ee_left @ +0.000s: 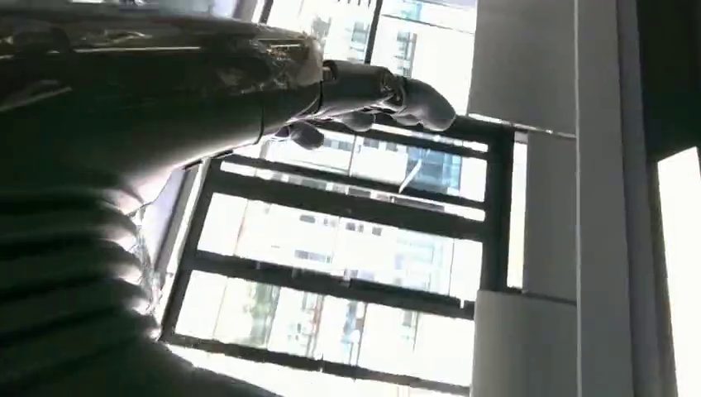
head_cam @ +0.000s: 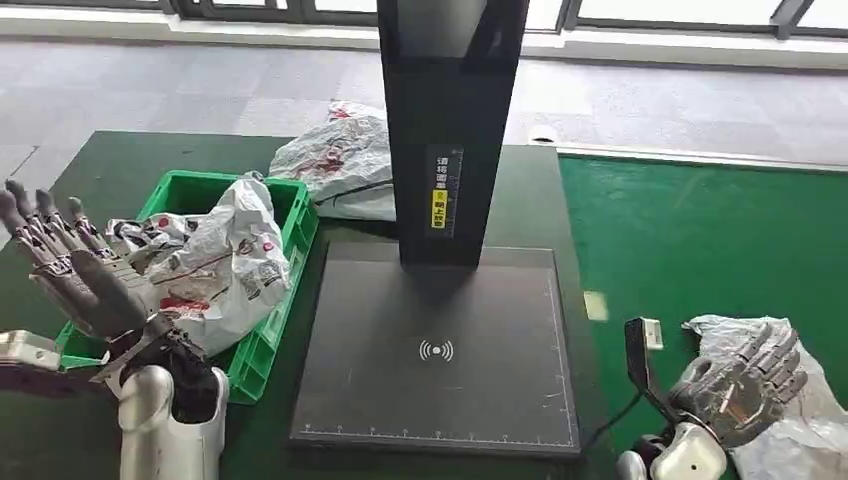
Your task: Moved the parcel from conveyor to table for the left to box.
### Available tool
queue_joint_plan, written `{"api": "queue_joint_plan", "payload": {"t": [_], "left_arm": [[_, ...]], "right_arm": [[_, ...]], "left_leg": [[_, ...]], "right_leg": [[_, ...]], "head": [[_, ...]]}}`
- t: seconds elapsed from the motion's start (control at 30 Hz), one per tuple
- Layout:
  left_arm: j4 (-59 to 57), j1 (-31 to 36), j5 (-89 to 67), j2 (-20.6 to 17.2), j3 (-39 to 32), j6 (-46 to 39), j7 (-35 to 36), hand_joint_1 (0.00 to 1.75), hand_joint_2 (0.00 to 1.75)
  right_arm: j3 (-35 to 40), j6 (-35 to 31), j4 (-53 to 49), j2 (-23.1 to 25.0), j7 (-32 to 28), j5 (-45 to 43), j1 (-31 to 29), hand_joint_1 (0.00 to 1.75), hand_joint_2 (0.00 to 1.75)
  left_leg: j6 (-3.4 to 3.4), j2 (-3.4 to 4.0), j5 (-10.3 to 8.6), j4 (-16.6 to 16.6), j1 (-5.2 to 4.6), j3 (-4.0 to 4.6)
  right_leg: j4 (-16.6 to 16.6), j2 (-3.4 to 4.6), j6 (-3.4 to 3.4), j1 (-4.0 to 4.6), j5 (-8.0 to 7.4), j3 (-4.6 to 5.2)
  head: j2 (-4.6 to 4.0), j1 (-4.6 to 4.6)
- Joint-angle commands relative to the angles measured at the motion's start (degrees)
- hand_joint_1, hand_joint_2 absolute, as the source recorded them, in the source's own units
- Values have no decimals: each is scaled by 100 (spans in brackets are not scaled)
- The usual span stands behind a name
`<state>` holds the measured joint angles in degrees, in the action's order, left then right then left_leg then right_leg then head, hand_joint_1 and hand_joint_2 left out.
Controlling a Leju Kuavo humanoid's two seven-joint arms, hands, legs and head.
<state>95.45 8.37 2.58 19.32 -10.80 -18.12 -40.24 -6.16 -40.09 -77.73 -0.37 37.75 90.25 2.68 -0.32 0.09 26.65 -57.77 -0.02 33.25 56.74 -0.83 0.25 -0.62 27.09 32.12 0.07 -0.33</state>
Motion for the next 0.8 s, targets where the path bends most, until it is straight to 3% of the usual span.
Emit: {"api": "queue_joint_plan", "payload": {"t": [0.03,0.5,0.73,0.8], "left_arm": [[117,-342,37,68,441,62,24,0,175],[-24,-292,80,68,389,206,24,0,175],[-110,-245,-31,68,470,206,24,0,175],[-149,-224,-59,68,455,222,24,0,175]], "right_arm": [[-85,9,878,-483,93,-25,107,0,175],[-105,194,1097,-402,225,-25,32,0,175],[-568,596,876,-143,141,-25,245,0,175],[-1003,891,869,130,-80,-25,270,0,175]], "left_leg": [[-5,2,3,18,0,-28],[-3,12,3,14,4,-25],[-7,6,4,33,2,-54],[-6,0,2,23,4,-39]], "right_leg": [[-15,6,-3,-1,3,-24],[-9,16,2,3,6,-19],[-26,16,-1,1,9,-48],[-17,6,-1,3,10,-35]], "head": [[0,-2],[0,-2],[0,-2],[0,-2]]}}
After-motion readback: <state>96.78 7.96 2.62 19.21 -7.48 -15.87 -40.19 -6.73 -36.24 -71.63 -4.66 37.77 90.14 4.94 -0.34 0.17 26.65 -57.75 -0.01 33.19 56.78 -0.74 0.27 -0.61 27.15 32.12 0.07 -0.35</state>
